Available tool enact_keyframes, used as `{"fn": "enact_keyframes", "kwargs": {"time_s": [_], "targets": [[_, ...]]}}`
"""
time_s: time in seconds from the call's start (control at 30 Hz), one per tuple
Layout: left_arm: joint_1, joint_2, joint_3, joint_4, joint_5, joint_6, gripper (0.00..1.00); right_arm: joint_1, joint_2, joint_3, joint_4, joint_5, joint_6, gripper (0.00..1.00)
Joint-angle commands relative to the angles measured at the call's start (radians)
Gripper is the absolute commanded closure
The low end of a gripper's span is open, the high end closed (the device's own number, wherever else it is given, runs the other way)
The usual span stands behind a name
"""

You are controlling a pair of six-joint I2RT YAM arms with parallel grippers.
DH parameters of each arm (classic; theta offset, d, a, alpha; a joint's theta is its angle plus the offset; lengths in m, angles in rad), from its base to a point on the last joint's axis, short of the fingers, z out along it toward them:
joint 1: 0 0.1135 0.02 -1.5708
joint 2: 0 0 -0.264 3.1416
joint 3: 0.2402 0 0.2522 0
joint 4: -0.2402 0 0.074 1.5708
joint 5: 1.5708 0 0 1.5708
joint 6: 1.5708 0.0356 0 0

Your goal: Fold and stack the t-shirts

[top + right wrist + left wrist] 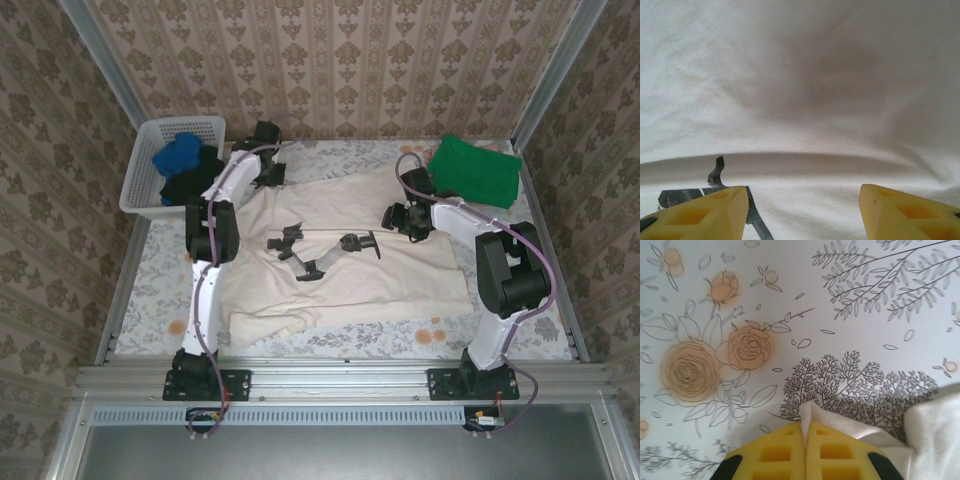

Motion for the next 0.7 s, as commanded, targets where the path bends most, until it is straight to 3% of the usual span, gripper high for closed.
{"fn": "enact_keyframes", "kwargs": {"time_s": [0.0,0.1,0.27,0.33,0.37,0.43,0.47,0.67], "targets": [[0.005,-0.117,0.036,-0.022,0.044,0.036,1.00,0.008,-0.015,-0.021,0.013,-0.007,-0.012,0.38],[-0.002,-0.311,-0.122,0.111,0.088,0.043,1.00,0.007,-0.013,-0.028,0.018,-0.002,-0.007,0.38],[0.069,-0.768,-0.858,0.722,0.190,-0.087,1.00,0.008,-0.016,-0.055,0.044,-0.004,0.002,0.38],[0.124,-0.806,-1.010,0.808,0.196,-0.147,0.97,0.008,-0.009,-0.059,0.053,-0.011,0.006,0.38],[0.147,-0.781,-1.024,0.780,0.220,-0.154,0.97,0.008,-0.001,-0.054,0.053,-0.012,0.007,0.38],[0.167,-0.695,-0.991,0.680,0.258,-0.152,0.87,0.011,0.016,-0.042,0.050,-0.018,0.007,0.38],[0.171,-0.641,-0.950,0.607,0.247,-0.160,0.70,0.011,0.024,-0.033,0.045,-0.021,0.006,0.38],[0.157,-0.512,-0.803,0.457,0.247,-0.144,0.57,0.021,0.024,-0.004,0.025,-0.020,0.000,0.38]]}}
